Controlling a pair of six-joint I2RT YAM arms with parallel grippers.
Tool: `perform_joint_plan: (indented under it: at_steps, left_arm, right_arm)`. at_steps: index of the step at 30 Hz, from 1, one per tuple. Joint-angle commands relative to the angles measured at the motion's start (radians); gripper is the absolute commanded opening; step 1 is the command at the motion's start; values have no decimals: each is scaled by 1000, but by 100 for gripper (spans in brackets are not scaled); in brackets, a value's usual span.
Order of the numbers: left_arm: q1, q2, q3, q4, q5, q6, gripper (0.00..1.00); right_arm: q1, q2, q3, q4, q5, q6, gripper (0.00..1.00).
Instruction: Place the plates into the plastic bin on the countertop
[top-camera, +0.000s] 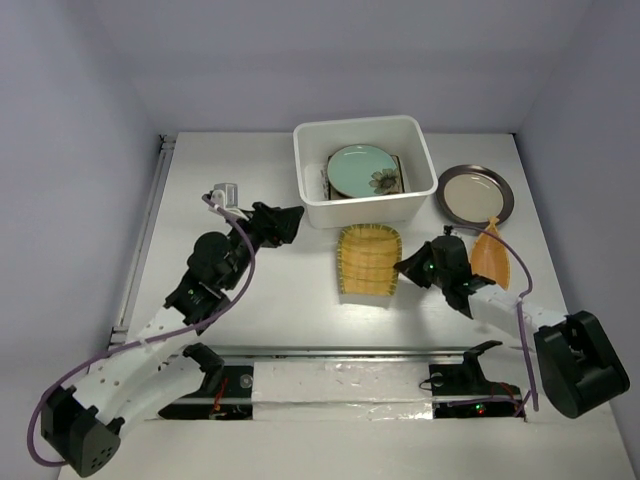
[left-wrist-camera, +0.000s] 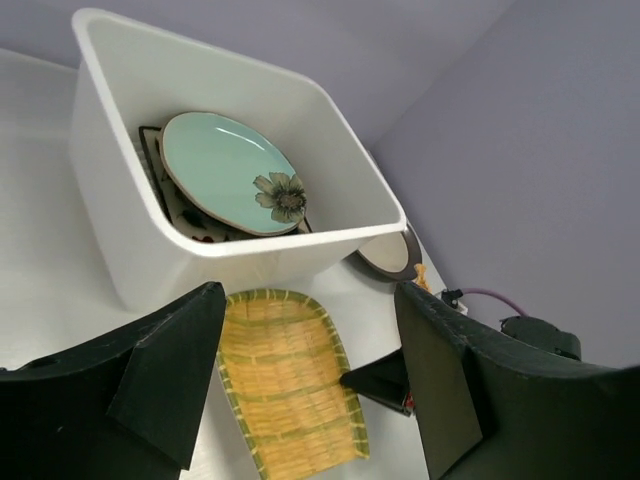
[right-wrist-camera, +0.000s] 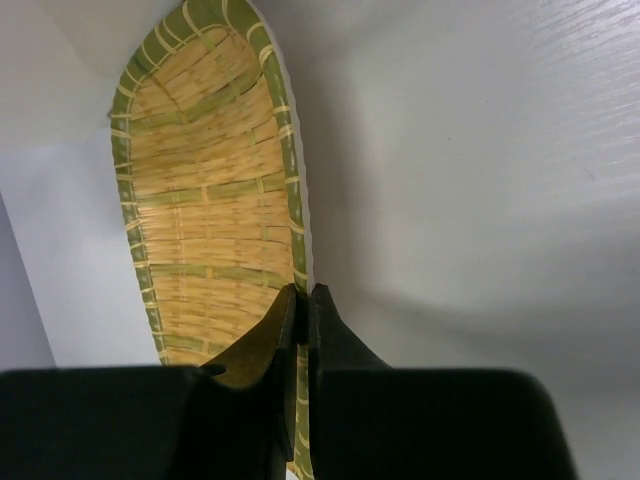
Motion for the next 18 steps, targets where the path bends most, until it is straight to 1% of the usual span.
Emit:
perform_joint_plan:
  at_steps: [1,4,6,8,9,10,11,12,13,14,16,18]
  left_arm:
    - [-2,-77,-26,-64,-18,6,65]
    - [-2,-119,-42,-118,-30,12,64]
    - [-2,-142,-48,-146,-38,16,64]
    - [-2,-156,-45,-166,-53,17,63]
    - [-2,-165,-40,-185,-58,22,63]
    - [-2,-165,-33,-199,-67,29,63]
    - [-2,-167,-13,-213,-84,35,62]
    - [-2,-164,-5,-245,-98,48,62]
    - [-2,-163,9,-261,-115,49,61]
    - [-2,-163,12,-271,-134,48,60]
    - [-2,-176,9,-278,-135,37,58]
    - [-2,-188,-5,-273,-125,31,55]
  right_arm:
    - [-4,-39,-21,52,2,-32,0]
    - [-4,-121,-36,14,-18,-46,0]
    - [5,-205,-43,-18,-53,-55,0]
    - [5,-275,-38,-89,-107,-63,0]
    - [14,-355,-24,-121,-124,-72,0]
    - [14,-397,-14,-203,-145,-78,0]
    - [14,-436,2,-246,-180,-84,0]
    - [14,-514,35,-285,-197,-95,0]
    - [14,-549,55,-355,-217,-99,0]
    - [14,-582,75,-388,-260,-100,0]
    - [14,-657,150,-463,-283,-106,0]
    - [14,-679,213,-494,-283,-122,0]
